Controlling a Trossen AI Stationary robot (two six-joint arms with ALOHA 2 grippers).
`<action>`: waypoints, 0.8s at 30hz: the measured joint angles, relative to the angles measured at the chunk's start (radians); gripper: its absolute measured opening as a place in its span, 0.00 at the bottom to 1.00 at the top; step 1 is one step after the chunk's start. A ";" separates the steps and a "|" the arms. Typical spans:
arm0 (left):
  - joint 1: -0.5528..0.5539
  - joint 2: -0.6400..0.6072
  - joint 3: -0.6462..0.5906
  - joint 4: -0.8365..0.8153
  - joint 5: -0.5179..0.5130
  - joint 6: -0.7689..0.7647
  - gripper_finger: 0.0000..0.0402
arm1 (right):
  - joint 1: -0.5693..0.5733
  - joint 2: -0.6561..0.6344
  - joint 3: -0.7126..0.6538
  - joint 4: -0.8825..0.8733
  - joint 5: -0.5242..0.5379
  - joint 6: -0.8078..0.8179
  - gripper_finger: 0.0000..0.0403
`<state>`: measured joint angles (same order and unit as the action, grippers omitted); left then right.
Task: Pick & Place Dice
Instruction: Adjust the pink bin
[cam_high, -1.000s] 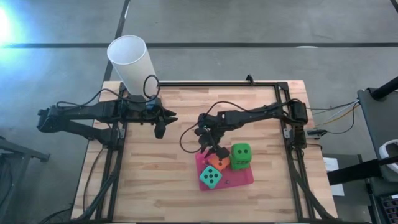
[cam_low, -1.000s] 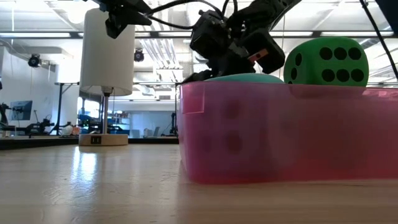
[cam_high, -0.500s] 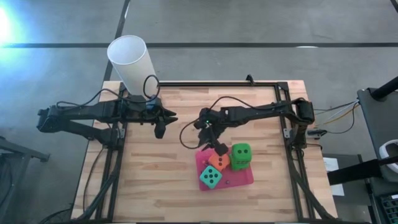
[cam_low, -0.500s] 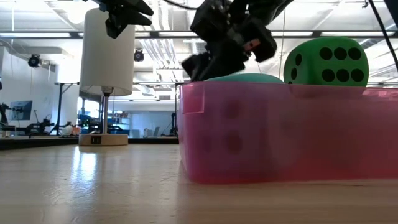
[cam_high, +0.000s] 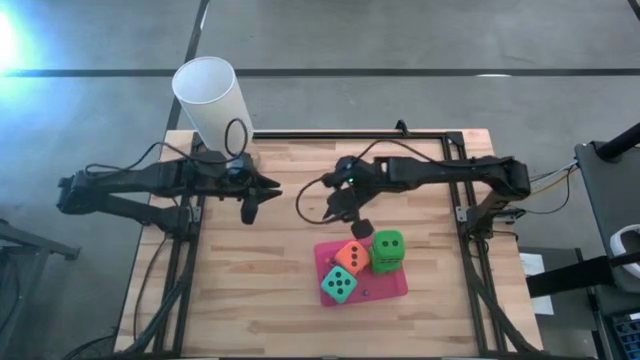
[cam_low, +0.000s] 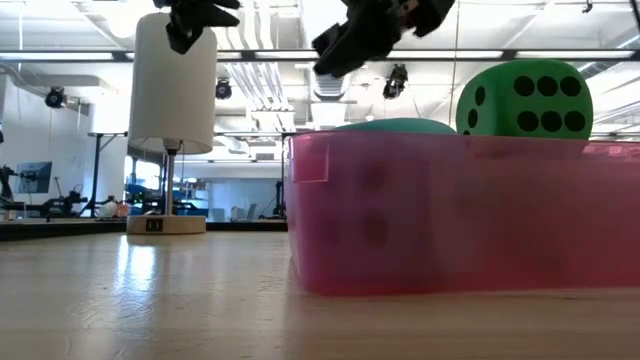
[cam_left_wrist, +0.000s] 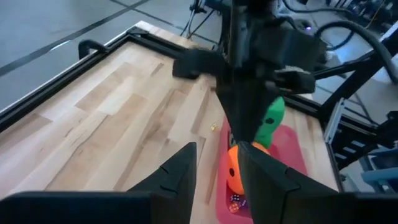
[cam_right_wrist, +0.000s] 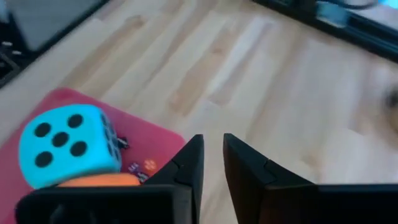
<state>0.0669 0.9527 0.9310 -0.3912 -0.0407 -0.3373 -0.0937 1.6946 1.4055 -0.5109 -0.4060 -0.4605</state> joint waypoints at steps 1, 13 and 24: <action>0.000 -0.008 0.000 -0.002 0.000 0.002 0.30 | 0.000 -0.019 0.000 -0.020 0.030 0.008 0.13; -0.002 -0.052 -0.003 -0.037 0.016 0.054 0.30 | 0.032 -0.295 -0.005 -0.132 0.270 0.229 0.12; -0.002 -0.047 -0.004 -0.081 0.019 0.080 0.30 | 0.139 -0.441 -0.014 -0.452 0.493 0.505 0.11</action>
<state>0.0650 0.9058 0.9272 -0.4725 -0.0216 -0.2576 0.0452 1.2537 1.3911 -0.9626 0.0872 0.0447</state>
